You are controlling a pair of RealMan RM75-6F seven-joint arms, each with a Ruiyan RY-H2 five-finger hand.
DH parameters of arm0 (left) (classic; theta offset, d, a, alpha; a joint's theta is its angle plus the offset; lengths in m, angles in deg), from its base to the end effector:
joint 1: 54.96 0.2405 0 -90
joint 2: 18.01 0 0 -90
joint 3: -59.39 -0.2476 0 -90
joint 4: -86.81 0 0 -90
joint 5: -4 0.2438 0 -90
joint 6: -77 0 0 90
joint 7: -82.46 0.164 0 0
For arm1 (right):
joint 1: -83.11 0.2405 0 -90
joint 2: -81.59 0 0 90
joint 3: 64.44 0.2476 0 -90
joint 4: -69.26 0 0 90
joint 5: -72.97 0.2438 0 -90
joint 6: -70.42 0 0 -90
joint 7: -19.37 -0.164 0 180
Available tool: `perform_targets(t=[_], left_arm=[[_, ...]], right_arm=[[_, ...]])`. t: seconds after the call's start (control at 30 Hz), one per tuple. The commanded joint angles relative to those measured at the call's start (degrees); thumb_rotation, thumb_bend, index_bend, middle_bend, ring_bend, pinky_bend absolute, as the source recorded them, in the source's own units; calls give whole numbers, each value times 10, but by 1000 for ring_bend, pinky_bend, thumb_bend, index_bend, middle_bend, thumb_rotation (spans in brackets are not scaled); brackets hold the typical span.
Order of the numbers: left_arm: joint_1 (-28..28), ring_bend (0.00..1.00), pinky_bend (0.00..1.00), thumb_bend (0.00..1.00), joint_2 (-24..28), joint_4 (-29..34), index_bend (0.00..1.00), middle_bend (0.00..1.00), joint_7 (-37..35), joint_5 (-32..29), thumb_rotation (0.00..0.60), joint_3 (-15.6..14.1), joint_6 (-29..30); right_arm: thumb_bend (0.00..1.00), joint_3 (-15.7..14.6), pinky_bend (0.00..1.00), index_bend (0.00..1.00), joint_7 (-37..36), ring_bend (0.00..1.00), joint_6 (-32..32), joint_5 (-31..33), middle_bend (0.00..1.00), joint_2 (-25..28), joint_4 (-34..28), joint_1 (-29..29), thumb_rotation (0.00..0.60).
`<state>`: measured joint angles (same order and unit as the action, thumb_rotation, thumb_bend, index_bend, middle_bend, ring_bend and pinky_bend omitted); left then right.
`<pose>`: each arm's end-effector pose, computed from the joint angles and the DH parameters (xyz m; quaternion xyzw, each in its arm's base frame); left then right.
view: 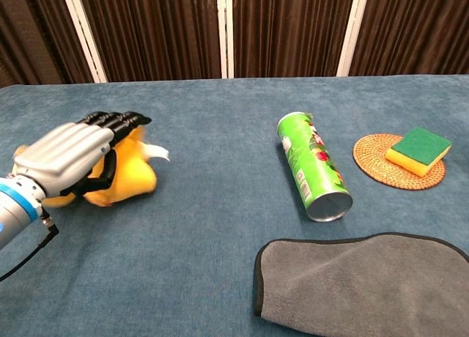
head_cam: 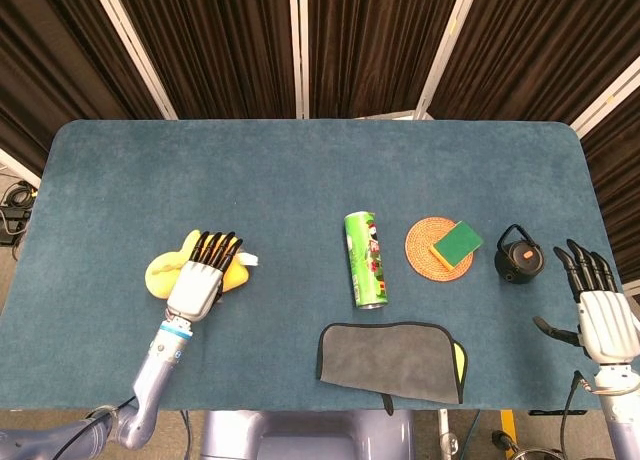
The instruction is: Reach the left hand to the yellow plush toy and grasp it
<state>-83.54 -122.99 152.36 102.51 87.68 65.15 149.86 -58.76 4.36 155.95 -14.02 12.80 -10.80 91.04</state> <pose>-0.1845 0.3066 -0.0924 -0.7149 -0.2811 -0.4087 0.4928 -0.3353 -0.2359 0.1311 0.5668 -0.3905 0.4631 0.5584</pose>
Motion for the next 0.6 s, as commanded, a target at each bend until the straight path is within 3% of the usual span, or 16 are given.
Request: perform_targets(t=[0.03, 0.33, 0.4, 0.47, 0.6], left_arm=[[10, 0, 0, 1000, 13, 16, 0, 0, -2, 12, 600, -8, 19], [65, 0, 0, 990, 86, 79, 0, 0, -15, 27, 600, -36, 84], [83, 0, 0, 883, 113, 105, 0, 0, 2, 26, 600, -43, 102], [98, 0, 0, 650, 133, 124, 0, 0, 14, 24, 600, -47, 117], [142, 0, 0, 371, 177, 154, 0, 0, 13, 12, 600, -50, 163]], right_arm=[[59, 0, 0, 0, 0, 0, 0, 0, 0, 0, 1, -1, 600], [59, 0, 0, 0, 6, 0, 1, 0, 0, -1, 0, 0, 600], [60, 0, 0, 0, 9, 0, 2, 0, 0, -2, 0, -1, 600], [59, 0, 0, 0, 13, 0, 2, 0, 0, -3, 0, -1, 600], [60, -1, 0, 0, 25, 0, 0, -1, 0, -5, -2, 0, 600]])
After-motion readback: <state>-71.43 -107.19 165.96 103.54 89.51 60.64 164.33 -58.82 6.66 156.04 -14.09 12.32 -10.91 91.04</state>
